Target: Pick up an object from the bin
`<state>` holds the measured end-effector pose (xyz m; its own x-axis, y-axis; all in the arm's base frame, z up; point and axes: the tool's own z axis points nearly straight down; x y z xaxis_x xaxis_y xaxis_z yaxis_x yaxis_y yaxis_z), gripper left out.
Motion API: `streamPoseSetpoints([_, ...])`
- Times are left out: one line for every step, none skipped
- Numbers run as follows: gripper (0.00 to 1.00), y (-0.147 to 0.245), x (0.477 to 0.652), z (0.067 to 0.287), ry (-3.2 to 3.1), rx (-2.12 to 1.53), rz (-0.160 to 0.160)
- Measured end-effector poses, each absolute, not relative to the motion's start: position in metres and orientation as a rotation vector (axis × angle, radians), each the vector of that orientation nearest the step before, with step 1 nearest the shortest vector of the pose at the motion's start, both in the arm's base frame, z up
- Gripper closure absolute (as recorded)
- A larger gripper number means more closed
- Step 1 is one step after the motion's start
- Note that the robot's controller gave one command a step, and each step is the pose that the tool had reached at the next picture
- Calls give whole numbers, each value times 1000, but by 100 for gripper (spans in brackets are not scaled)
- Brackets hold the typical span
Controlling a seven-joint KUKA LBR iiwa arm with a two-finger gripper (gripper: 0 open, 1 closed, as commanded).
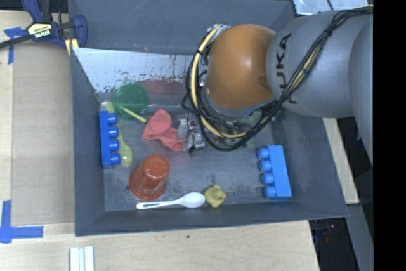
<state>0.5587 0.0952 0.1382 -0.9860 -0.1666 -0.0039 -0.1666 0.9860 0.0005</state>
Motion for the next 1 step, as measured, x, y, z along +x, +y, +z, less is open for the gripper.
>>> streamPoseSetpoints([100, 96, 570, 216, 3123, -278, 1])
